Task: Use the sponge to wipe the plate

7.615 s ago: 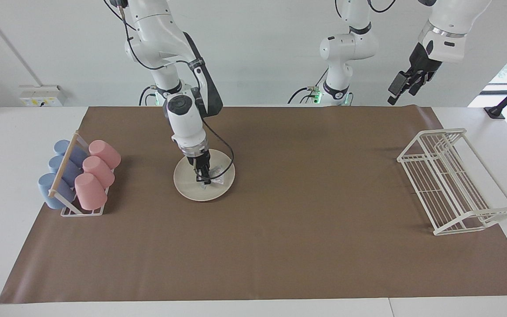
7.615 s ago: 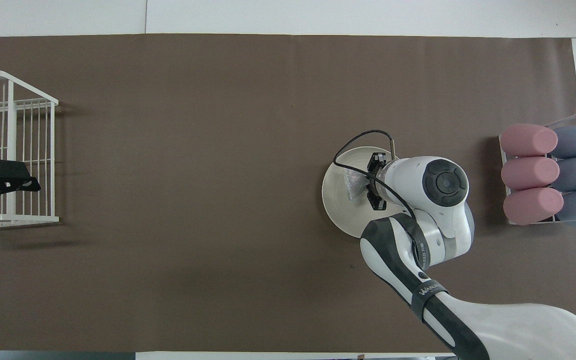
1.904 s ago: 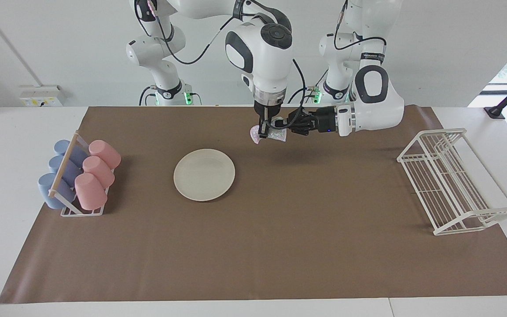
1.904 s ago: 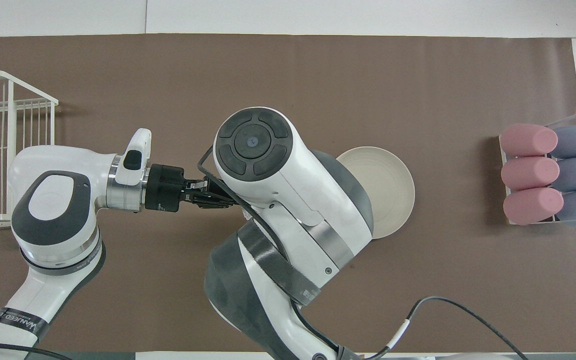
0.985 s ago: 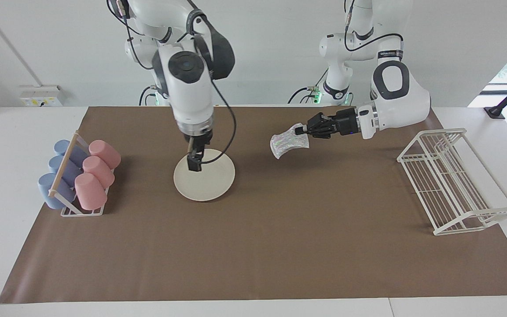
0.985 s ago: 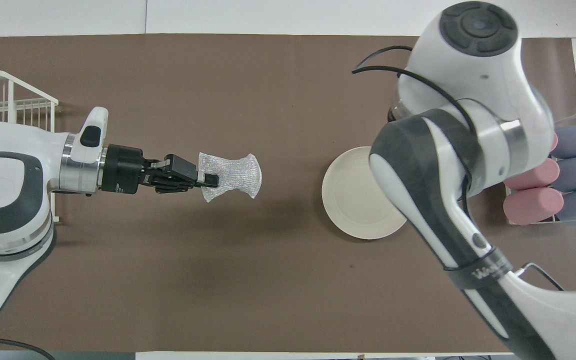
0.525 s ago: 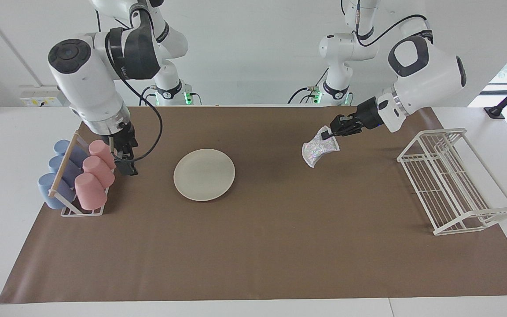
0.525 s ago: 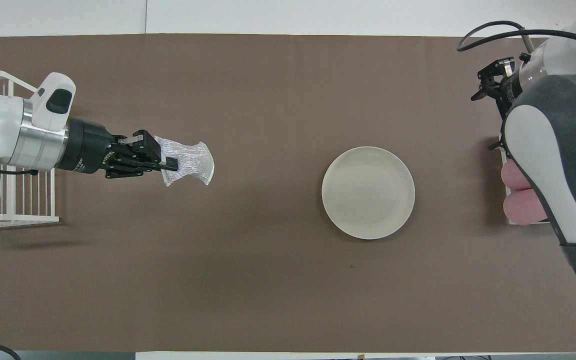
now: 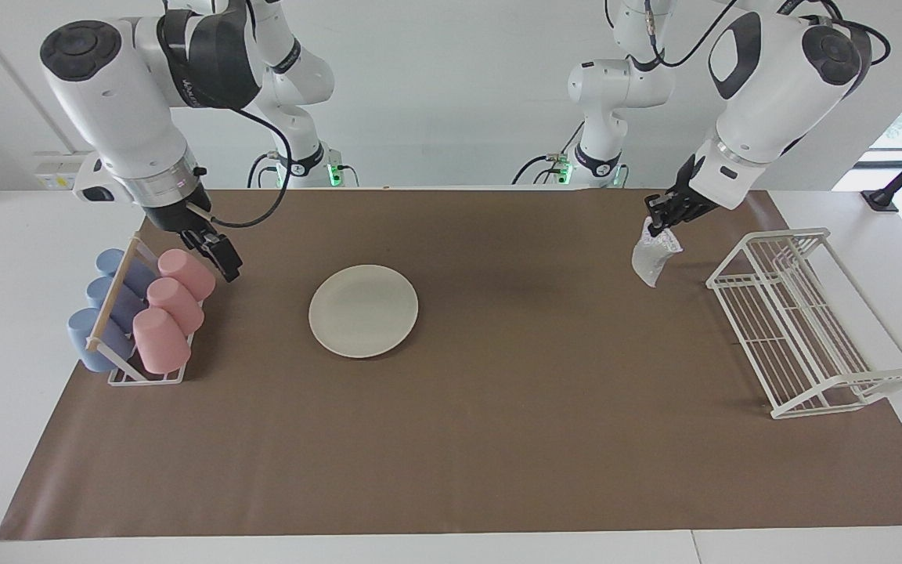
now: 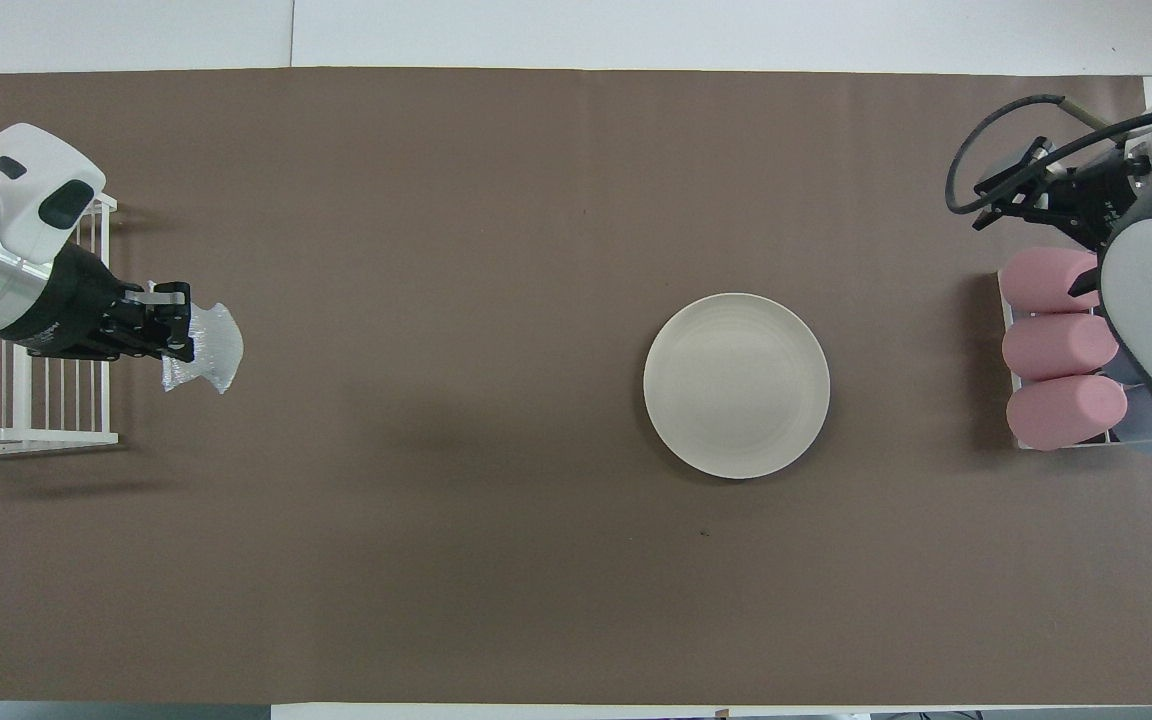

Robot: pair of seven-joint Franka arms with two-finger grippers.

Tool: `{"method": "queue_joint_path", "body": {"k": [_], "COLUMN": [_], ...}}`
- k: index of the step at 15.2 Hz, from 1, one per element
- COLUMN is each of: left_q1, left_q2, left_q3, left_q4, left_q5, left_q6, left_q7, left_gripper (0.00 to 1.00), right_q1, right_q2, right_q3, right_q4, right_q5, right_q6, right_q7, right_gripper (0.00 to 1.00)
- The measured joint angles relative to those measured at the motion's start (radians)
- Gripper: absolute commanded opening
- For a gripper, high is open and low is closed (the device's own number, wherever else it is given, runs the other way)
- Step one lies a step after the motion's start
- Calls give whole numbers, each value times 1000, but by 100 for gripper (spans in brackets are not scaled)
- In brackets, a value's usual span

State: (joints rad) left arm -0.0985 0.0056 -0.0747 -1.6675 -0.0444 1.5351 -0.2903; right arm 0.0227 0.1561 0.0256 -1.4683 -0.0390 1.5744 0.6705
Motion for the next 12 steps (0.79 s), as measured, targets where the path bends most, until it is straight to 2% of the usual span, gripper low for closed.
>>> {"method": "queue_joint_path", "body": {"k": [2,5,9,12], "left_q1": [-3,-25,-45,-65], "left_q2": [3,17,44,119], "left_q3": [-6,-12,-16,-17], "left_q4": [18,65,93,92], "left_q5": [150,348,591,740], "left_q6": [-36,-99,-118,-119], "left_q7": [0,-2,-3,-9], "left_gripper": [0,0,0,0], "right_q1": [-9,-22,-16,-18], "right_q2": [-18,-60,-81,-81], "right_q3": [-1,-1,15,16], "right_q4": [0,-1,-7,-14], "right_q5": [-2,-2,-2,-2], "right_q6": [-48,-139,-148,-148], "right_q7": [-122,-180,-186,-186], "right_gripper": [100,100,100,100]}}
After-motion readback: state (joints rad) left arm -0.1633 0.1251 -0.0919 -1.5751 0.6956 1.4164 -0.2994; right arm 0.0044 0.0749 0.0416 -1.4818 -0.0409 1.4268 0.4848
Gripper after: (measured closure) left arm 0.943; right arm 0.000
